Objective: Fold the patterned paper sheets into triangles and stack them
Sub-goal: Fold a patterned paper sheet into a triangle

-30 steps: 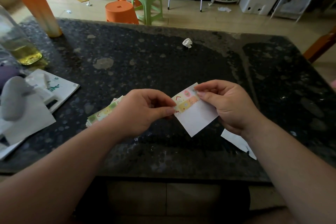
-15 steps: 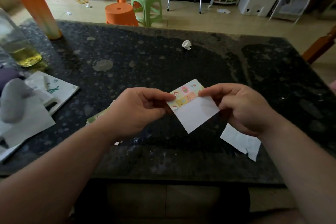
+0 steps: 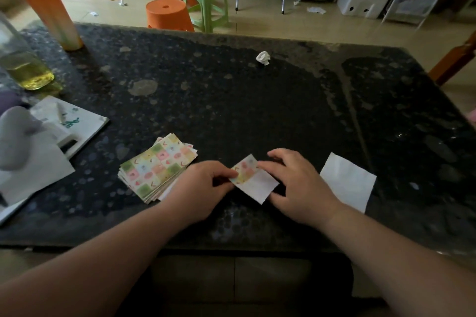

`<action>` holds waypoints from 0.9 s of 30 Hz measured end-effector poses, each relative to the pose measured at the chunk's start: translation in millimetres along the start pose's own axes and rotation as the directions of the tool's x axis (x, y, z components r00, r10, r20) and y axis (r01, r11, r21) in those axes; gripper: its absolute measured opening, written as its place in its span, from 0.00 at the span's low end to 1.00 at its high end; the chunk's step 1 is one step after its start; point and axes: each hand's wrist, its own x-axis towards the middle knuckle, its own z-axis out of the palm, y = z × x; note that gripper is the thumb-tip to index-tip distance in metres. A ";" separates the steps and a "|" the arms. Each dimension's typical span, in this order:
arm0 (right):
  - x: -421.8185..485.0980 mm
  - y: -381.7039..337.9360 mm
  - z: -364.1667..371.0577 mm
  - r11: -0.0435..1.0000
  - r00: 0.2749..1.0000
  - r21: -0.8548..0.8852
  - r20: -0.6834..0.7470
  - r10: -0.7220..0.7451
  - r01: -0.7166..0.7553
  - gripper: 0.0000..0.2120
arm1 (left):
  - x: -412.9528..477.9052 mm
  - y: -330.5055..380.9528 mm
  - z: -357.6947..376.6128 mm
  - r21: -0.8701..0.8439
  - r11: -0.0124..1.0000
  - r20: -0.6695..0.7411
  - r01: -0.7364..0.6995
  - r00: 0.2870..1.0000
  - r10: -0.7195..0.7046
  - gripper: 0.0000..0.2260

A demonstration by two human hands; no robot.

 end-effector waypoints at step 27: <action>9.7 -17.0 23.4 0.939 0.998 0.337 0.026 0.058 -0.063 0.08 | -7.8 -11.5 21.4 0.270 0.962 -0.077 -0.029 0.996 0.052 0.07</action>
